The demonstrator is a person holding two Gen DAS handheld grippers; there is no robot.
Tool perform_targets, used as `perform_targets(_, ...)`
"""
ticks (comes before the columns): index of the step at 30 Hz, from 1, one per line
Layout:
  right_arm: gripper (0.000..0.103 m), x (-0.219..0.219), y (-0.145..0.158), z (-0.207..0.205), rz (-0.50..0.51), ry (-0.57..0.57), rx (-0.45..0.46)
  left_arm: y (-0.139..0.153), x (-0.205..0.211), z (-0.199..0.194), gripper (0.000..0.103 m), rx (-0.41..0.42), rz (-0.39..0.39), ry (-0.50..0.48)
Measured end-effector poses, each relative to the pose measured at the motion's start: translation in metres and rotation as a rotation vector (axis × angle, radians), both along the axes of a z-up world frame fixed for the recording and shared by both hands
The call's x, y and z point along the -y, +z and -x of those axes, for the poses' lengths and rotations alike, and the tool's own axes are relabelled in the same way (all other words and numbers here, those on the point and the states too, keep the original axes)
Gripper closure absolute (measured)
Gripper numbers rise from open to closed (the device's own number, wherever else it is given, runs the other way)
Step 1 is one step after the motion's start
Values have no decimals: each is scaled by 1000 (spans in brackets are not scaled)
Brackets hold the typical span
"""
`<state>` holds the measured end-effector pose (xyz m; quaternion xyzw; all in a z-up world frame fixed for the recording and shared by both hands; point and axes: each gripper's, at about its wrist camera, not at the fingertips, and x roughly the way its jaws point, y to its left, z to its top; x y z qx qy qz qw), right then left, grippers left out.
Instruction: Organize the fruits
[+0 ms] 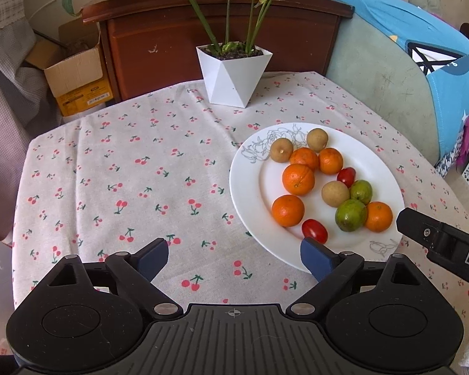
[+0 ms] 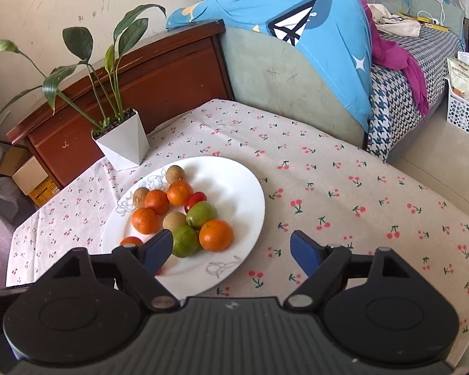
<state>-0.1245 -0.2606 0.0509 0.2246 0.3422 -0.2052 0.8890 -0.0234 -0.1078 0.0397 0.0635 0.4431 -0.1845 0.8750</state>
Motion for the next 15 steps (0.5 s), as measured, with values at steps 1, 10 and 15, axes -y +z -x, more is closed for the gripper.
perform_targets(1, 17, -2, -1, 1, 2, 0, -7, -1, -1, 1, 10, -4, -5, 3)
perform_targets(10, 16, -20, -8, 6, 40, 6, -63, -6, -6, 8, 10, -16, -43, 26)
perform_targets(15, 16, -21, -8, 5, 56, 1, -69, -6, -7, 8, 10, -16, -49, 26)
